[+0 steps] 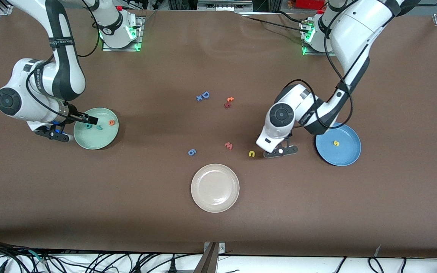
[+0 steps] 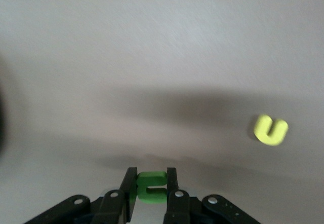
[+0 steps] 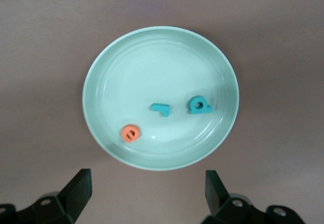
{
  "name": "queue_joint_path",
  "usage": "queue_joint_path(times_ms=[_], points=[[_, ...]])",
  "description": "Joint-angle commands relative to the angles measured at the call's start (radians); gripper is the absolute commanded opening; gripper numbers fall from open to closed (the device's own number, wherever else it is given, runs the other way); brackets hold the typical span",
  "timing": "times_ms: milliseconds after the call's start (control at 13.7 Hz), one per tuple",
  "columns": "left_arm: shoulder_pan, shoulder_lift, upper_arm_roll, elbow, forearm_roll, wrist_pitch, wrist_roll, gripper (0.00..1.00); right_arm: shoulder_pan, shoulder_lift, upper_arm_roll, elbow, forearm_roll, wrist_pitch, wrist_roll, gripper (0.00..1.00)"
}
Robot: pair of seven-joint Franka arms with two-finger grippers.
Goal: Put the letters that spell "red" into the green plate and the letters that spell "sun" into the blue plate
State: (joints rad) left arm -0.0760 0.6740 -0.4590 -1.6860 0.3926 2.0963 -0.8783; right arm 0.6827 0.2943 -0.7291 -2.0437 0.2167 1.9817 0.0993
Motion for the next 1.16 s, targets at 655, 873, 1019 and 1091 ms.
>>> queue_joint_path(times_ms=[655,873,1019,1091], points=[[0.26,-0.021,-0.01,0.059,-0.024,-0.243,0.301,0.2,0.012,-0.129,-0.015,0.535,-0.063,-0.501,0.048,0.99],[0.317,-0.018,-0.009,0.058,-0.023,-0.285,0.309,0.2,0.012,-0.127,-0.013,0.628,-0.106,-0.523,0.042,1.0],[0.341,-0.01,-0.004,0.055,-0.018,-0.288,0.311,0.24,0.012,-0.127,-0.015,0.64,-0.115,-0.523,0.046,0.99],[0.352,-0.002,-0.004,0.052,-0.011,-0.289,0.312,0.44,0.012,-0.127,-0.018,0.643,-0.117,-0.523,0.048,1.0]])
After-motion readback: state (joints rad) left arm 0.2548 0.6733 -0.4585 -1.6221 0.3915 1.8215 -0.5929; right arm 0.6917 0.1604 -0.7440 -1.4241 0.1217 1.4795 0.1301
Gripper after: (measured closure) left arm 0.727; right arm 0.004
